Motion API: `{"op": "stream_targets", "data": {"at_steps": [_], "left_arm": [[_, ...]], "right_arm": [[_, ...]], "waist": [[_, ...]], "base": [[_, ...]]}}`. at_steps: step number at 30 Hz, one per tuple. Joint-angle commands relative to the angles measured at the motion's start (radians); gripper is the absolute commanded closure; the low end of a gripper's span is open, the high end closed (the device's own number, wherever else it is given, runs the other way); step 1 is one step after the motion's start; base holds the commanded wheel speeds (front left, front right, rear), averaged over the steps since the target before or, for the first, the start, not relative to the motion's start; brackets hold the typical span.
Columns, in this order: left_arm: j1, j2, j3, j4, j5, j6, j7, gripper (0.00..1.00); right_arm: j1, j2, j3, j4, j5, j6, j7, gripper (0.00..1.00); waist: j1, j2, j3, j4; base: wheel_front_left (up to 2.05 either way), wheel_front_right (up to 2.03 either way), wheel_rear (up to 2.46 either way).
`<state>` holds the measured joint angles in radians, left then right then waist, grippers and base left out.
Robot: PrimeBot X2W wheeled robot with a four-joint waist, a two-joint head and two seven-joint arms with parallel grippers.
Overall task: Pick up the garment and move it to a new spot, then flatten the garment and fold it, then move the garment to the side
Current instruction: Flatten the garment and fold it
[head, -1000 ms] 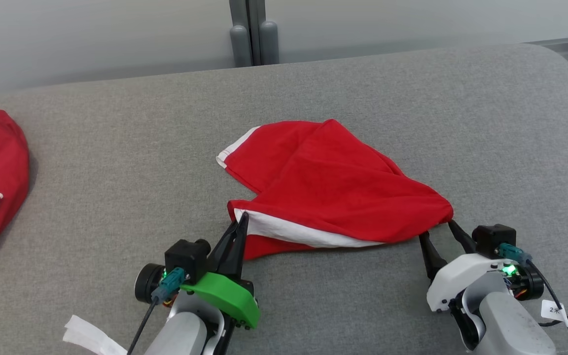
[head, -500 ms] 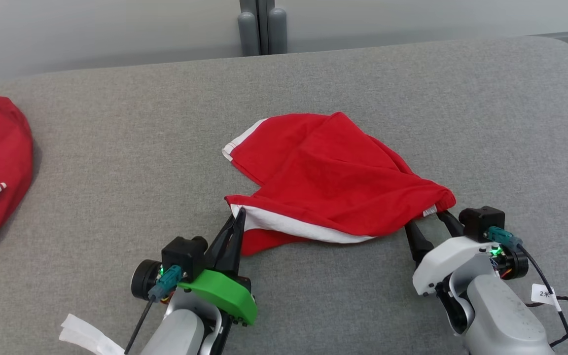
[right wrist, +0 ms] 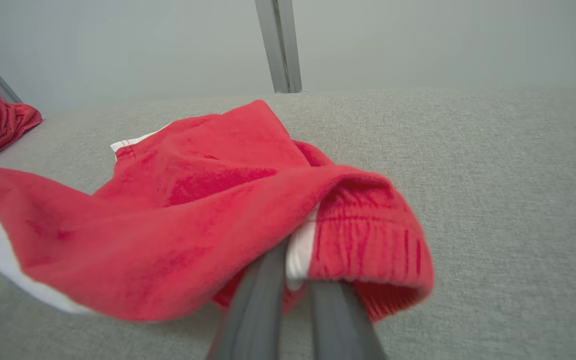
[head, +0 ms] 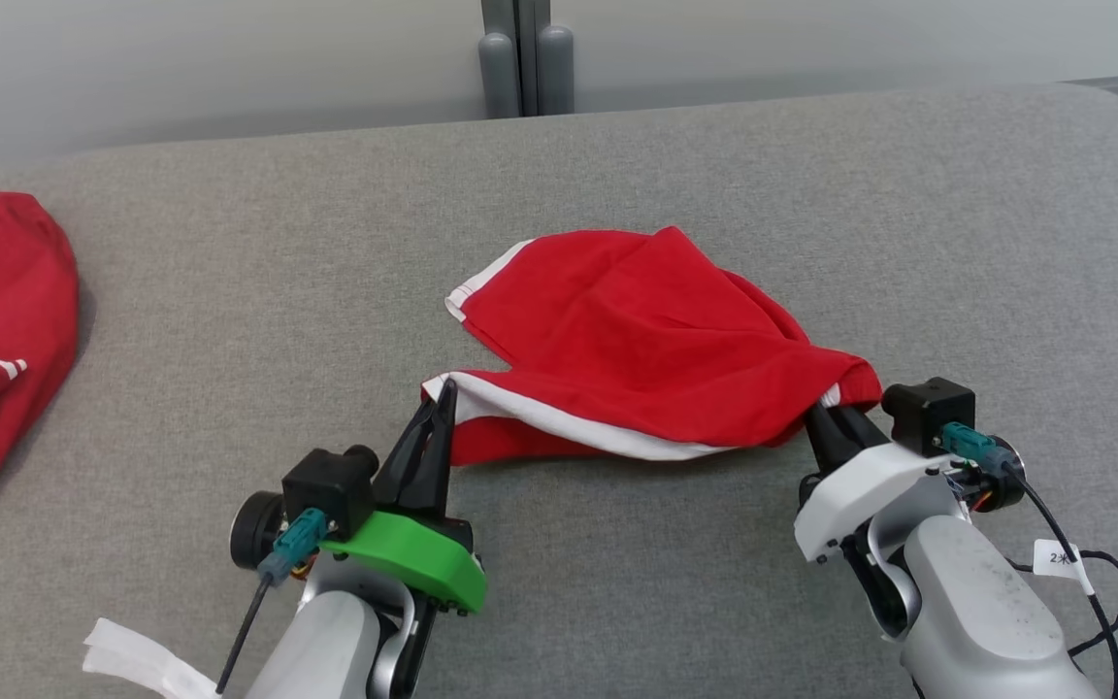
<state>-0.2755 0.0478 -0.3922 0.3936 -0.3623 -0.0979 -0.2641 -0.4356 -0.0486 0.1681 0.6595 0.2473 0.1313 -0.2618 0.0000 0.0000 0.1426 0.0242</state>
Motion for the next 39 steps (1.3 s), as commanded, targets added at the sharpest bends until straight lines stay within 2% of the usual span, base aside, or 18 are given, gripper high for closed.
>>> {"op": "stream_targets", "data": {"at_steps": [1, 8, 11, 18, 26, 32, 36, 39], "left_arm": [[0.009, 0.005, 0.013, -0.014, 0.01, -0.007, -0.001, 1.0], [0.019, 0.018, 0.097, -0.104, 0.027, -0.017, -0.001, 1.0], [0.022, 0.035, 0.136, -0.155, 0.028, -0.02, -0.001, 1.0], [0.03, 0.095, 0.189, -0.264, 0.011, -0.026, 0.0, 1.0], [-0.01, 0.175, 0.197, -0.44, 0.013, -0.028, 0.066, 1.0], [-0.073, 0.236, 0.216, -0.582, 0.028, -0.025, 0.141, 1.0], [-0.115, 0.263, 0.223, -0.64, 0.02, -0.024, 0.194, 1.0], [-0.145, 0.283, 0.224, -0.633, 0.02, -0.025, 0.222, 1.0]], "right_arm": [[0.02, -0.003, 0.01, -0.018, -0.007, -0.001, -0.005, 1.0], [0.049, -0.078, 0.117, -0.104, 0.04, -0.001, -0.005, 1.0], [0.057, -0.129, 0.168, -0.156, 0.083, -0.001, 0.012, 1.0], [0.075, -0.245, 0.235, -0.369, 0.199, -0.001, 0.111, 1.0], [0.051, -0.339, 0.237, -0.656, 0.263, -0.001, 0.229, 1.0], [0.01, -0.374, 0.198, -0.832, 0.305, -0.001, 0.331, 1.0], [-0.018, -0.403, 0.186, -0.897, 0.317, -0.001, 0.394, 1.0], [-0.044, -0.412, 0.185, -0.908, 0.313, -0.001, 0.427, 1.0]], "waist": [[0.0, 0.0, -0.017, -0.007], [0.0, 0.0, -0.072, -0.027], [0.0, 0.0, -0.104, -0.037], [0.0, 0.0, -0.167, -0.059], [0.0, 0.0, -0.197, -0.073], [0.0, 0.0, -0.198, -0.075], [0.0, 0.0, -0.185, -0.074], [0.0, 0.0, -0.165, -0.074]], "base": [[0.0, 0.0, 0.0], [0.0, 0.0, 0.0], [0.0, 0.0, 0.0], [0.0, 0.0, 0.0], [0.0, 0.0, 0.0], [0.0, 0.0, 0.0], [0.0, 0.0, 0.0], [0.0, 0.0, 0.0]]}}
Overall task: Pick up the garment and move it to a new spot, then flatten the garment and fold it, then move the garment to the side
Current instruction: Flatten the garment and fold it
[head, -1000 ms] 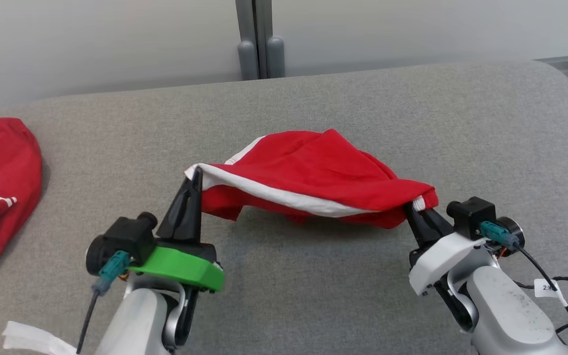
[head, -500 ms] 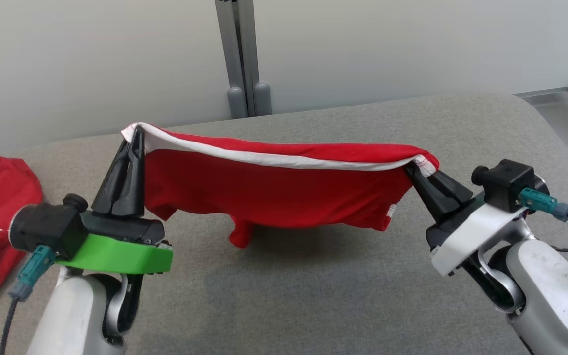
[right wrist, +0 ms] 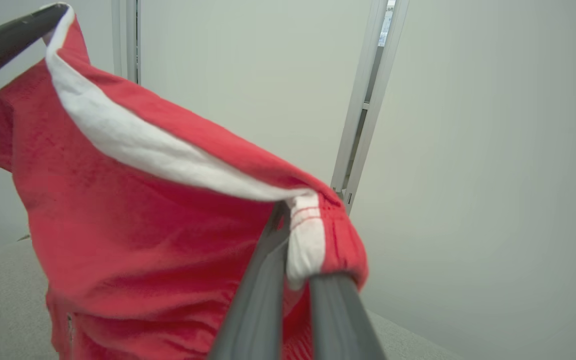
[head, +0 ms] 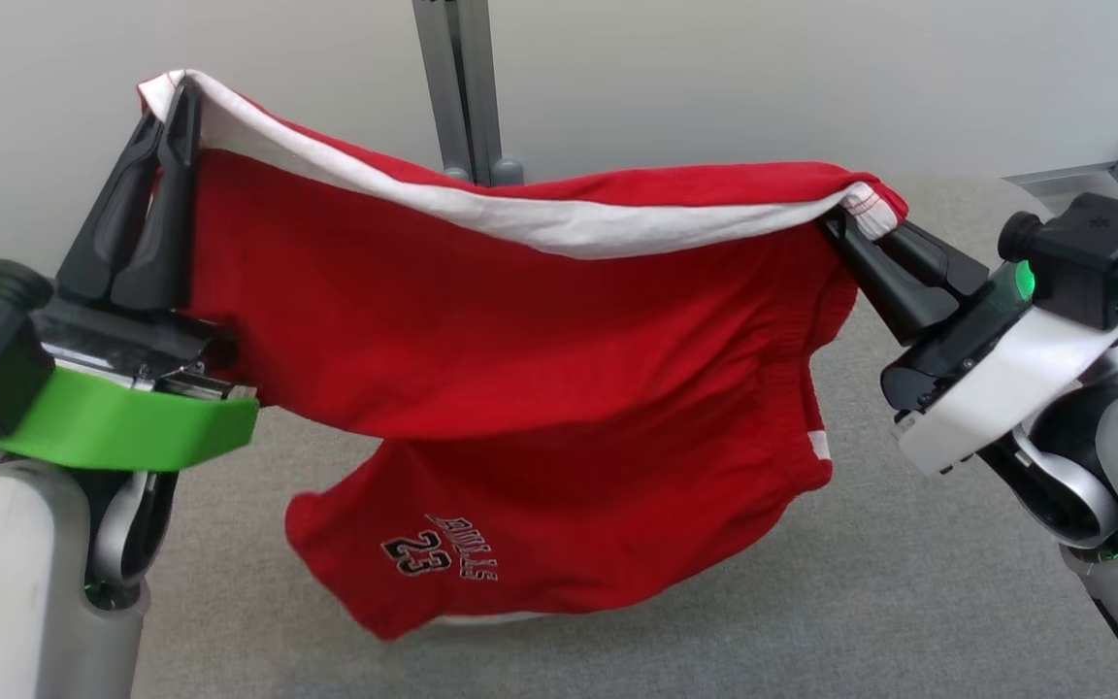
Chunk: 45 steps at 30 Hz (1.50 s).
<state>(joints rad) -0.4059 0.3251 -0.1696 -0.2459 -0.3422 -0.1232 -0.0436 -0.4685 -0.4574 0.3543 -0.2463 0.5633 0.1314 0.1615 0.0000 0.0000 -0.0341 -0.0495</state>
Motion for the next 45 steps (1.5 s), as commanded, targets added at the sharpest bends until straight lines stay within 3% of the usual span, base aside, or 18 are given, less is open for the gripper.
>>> {"op": "stream_targets", "data": {"at_steps": [1, 9, 18, 24, 27, 33, 45], "left_arm": [[-0.023, 0.009, -0.002, 0.016, -0.002, 0.0, 0.007, 1.0], [-0.2, 0.015, -0.016, 0.164, -0.052, -0.006, 0.001, 1.0], [-0.639, 0.035, -0.088, 0.471, 0.001, -0.008, -0.103, 1.0], [-0.787, 0.0, -0.115, 0.633, 0.008, -0.008, -0.206, 1.0], [-0.772, -0.027, -0.114, 0.662, -0.016, -0.008, -0.221, 1.0], [-0.63, -0.062, -0.104, 0.51, -0.037, -0.008, -0.222, 1.0], [-0.18, -0.093, -0.022, 0.202, -0.052, -0.008, -0.221, 1.0]], "right_arm": [[-0.021, -0.007, 0.005, 0.001, -0.012, -0.001, 0.011, 1.0], [-0.228, 0.038, 0.097, 0.142, -0.033, -0.001, 0.003, 1.0], [-0.699, 0.16, 0.129, 0.579, -0.144, -0.001, -0.183, 1.0], [-0.849, 0.211, 0.167, 0.786, -0.219, -0.001, -0.33, 1.0], [-0.85, 0.229, 0.195, 0.838, -0.226, -0.001, -0.381, 1.0], [-0.77, 0.209, 0.262, 0.827, -0.206, -0.001, -0.421, 1.0], [-0.403, 0.153, 0.251, 0.549, -0.178, -0.001, -0.428, 1.0]], "waist": [[0.0, 0.0, 0.019, 0.0], [0.0, 0.0, 0.177, -0.003], [0.0, 0.0, 0.387, -0.004], [0.0, 0.0, 0.494, 0.002], [0.0, 0.0, 0.525, 0.007], [0.0, 0.0, 0.551, 0.016], [0.0, 0.0, 0.464, 0.02]], "base": [[0.0, 0.0, 0.0], [0.0, 0.0, 0.0], [0.0, 0.0, 0.0], [0.0, 0.0, 0.0], [0.0, 0.0, 0.0], [0.0, 0.0, 0.0], [0.0, 0.0, 0.0]]}}
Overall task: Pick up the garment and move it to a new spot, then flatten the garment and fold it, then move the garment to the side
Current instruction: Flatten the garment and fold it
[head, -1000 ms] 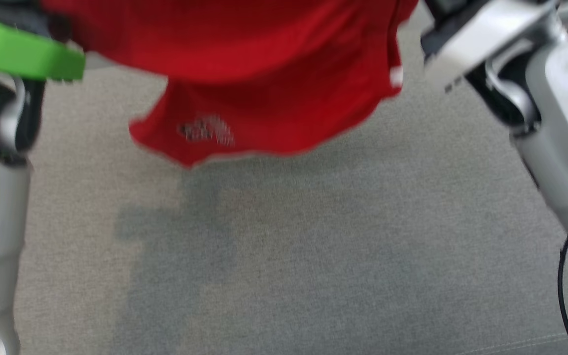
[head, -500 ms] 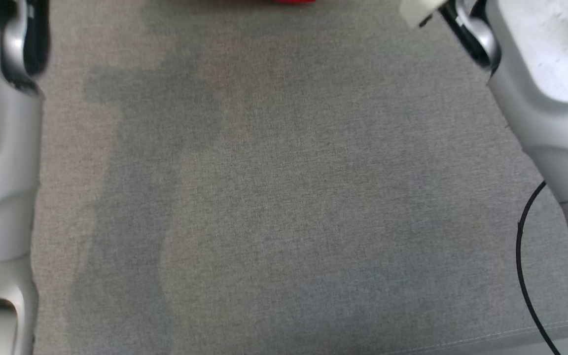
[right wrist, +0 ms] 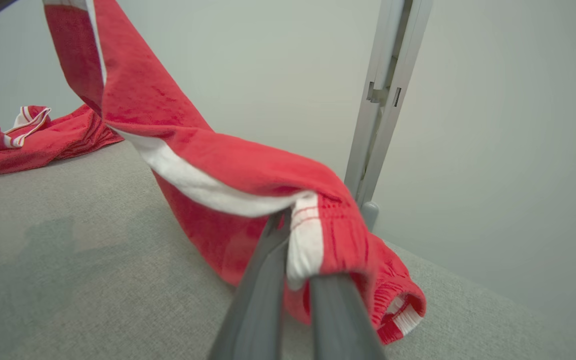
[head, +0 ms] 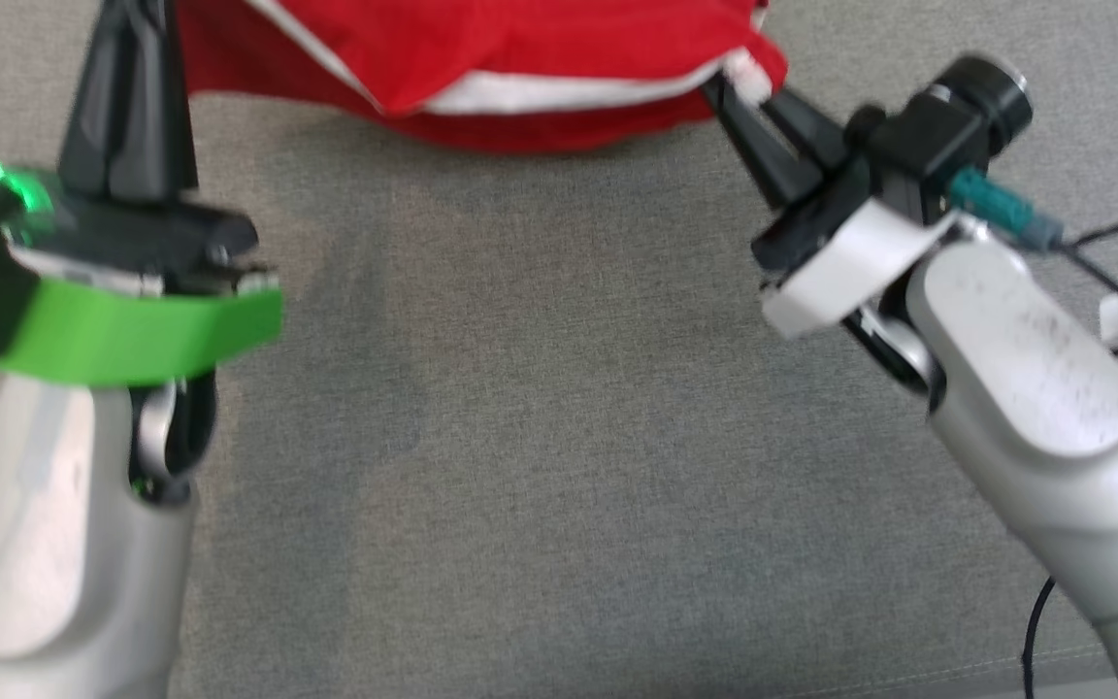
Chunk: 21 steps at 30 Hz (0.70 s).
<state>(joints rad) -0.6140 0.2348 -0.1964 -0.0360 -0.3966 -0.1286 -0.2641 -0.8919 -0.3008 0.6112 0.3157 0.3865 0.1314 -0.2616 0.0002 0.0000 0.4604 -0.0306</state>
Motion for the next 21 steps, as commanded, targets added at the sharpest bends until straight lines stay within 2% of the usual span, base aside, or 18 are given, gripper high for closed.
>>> {"op": "stream_targets", "data": {"at_steps": [1, 3, 5, 10, 15, 21], "left_arm": [[0.057, -0.007, 0.011, -0.023, 0.01, -0.003, 0.0, 1.0], [0.132, -0.012, 0.019, -0.052, 0.037, -0.003, 0.0, 1.0], [0.206, -0.046, 0.039, -0.08, 0.036, -0.003, 0.0, 1.0], [0.376, -0.09, 0.076, -0.117, 0.031, -0.003, 0.0, 1.0], [0.517, -0.098, 0.087, -0.17, 0.03, -0.003, 0.0, 1.0], [0.679, -0.092, 0.072, -0.235, 0.056, -0.003, 0.0, 1.0]], "right_arm": [[0.051, -0.004, -0.013, -0.031, -0.005, -0.001, -0.005, 1.0], [0.13, -0.001, -0.026, -0.068, -0.02, -0.001, -0.005, 1.0], [0.205, 0.008, -0.039, -0.099, -0.032, -0.001, -0.005, 1.0], [0.38, 0.038, -0.078, -0.156, -0.052, -0.001, -0.005, 1.0], [0.537, 0.069, -0.122, -0.211, -0.066, -0.001, 0.006, 1.0], [0.727, 0.086, -0.172, -0.347, -0.09, -0.001, 0.067, 1.0]], "waist": [[-0.0002, 0.0, -0.041, 0.003], [-0.0002, 0.0, -0.07, 0.005], [-0.0002, 0.0, -0.104, 0.007], [-0.0002, 0.0, -0.21, 0.008], [-0.0002, 0.0, -0.309, 0.015], [-0.0002, 0.0, -0.388, 0.024]], "base": [[0.0, 0.0, 0.0], [0.0, 0.0, 0.0], [0.0, 0.0, 0.0], [0.0, 0.0, 0.0], [0.0, 0.0, 0.0], [0.0, 0.0, 0.0]]}}
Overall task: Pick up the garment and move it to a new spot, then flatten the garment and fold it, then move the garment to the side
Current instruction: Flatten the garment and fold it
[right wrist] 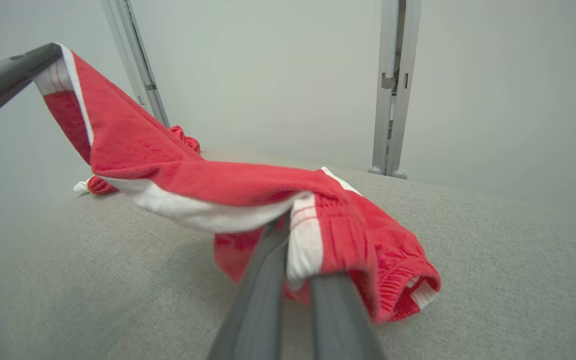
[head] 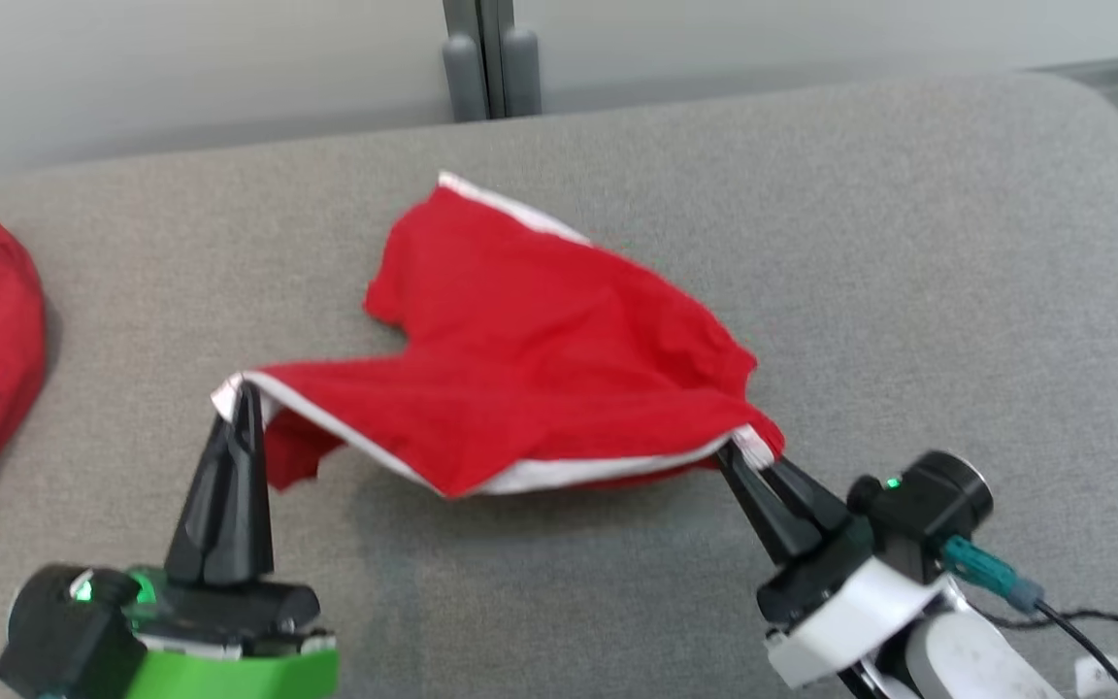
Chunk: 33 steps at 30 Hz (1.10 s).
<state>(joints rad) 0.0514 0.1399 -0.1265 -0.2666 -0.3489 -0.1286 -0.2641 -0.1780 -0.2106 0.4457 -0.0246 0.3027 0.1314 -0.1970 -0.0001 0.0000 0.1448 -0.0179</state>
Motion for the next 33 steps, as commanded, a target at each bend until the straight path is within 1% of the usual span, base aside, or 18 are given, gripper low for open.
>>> {"op": "stream_targets", "data": {"at_steps": [1, 5, 7, 8, 11, 13, 15, 20, 25, 28, 33], "left_arm": [[0.041, 0.003, -0.001, -0.017, 0.014, -0.003, 0.0, 1.0], [0.121, 0.002, -0.008, -0.042, 0.016, -0.003, 0.0, 1.0], [0.145, -0.001, -0.006, -0.039, 0.001, -0.003, 0.0, 1.0], [0.15, 0.006, -0.008, -0.03, 0.001, -0.003, 0.0, 1.0], [0.129, 0.023, -0.025, 0.003, -0.012, -0.003, 0.003, 1.0], [0.091, 0.039, -0.04, 0.036, -0.023, -0.003, 0.005, 1.0], [0.046, 0.057, -0.064, 0.083, -0.033, -0.003, 0.012, 1.0], [-0.142, 0.109, -0.135, 0.237, -0.059, -0.003, 0.008, 1.0], [-0.366, 0.149, -0.245, 0.421, -0.069, -0.003, 0.005, 1.0], [-0.506, 0.154, -0.301, 0.535, -0.083, -0.003, 0.002, 1.0], [-0.699, 0.146, -0.364, 0.699, -0.113, -0.003, -0.001, 1.0]], "right_arm": [[0.048, -0.003, -0.019, -0.037, -0.006, -0.001, 0.019, 1.0], [0.154, -0.011, -0.059, -0.143, -0.02, -0.001, 0.081, 1.0], [0.193, -0.008, -0.07, -0.177, -0.006, -0.001, 0.108, 1.0], [0.206, -0.011, -0.073, -0.185, -0.004, -0.001, 0.122, 1.0], [0.22, -0.012, -0.066, -0.176, -0.007, -0.001, 0.143, 1.0], [0.216, -0.01, -0.064, -0.149, -0.001, -0.001, 0.149, 1.0], [0.195, -0.016, -0.063, -0.111, -0.023, -0.001, 0.155, 1.0], [0.13, 0.02, -0.071, -0.007, -0.019, -0.001, 0.143, 1.0], [0.031, 0.043, -0.071, 0.096, -0.021, -0.001, 0.123, 1.0], [-0.033, 0.058, -0.072, 0.158, -0.018, -0.001, 0.106, 1.0], [-0.123, 0.085, -0.091, 0.24, -0.005, -0.001, 0.067, 1.0]], "waist": [[0.0001, 0.0, -0.081, 0.012], [0.0001, 0.0, -0.098, 0.015], [0.0001, 0.0, -0.099, 0.013], [0.0001, 0.0, -0.099, 0.01], [0.0001, 0.0, -0.092, 0.003], [0.0001, 0.0, -0.082, -0.003], [0.0001, 0.0, -0.067, -0.008], [0.0001, 0.0, -0.004, -0.023], [0.0001, 0.0, 0.079, -0.042], [0.0001, 0.0, 0.137, -0.058], [0.0001, 0.0, 0.214, -0.08]], "base": [[0.0, 0.0, 0.0], [0.0, 0.0, 0.0], [0.0, 0.0, 0.0], [0.0, 0.0, 0.0], [0.0, 0.0, 0.0], [0.0, 0.0, 0.0], [0.0, 0.0, 0.0], [0.0, 0.0, 0.0], [0.0, 0.0, 0.0], [0.0, 0.0, 0.0], [0.0, 0.0, 0.0]]}}
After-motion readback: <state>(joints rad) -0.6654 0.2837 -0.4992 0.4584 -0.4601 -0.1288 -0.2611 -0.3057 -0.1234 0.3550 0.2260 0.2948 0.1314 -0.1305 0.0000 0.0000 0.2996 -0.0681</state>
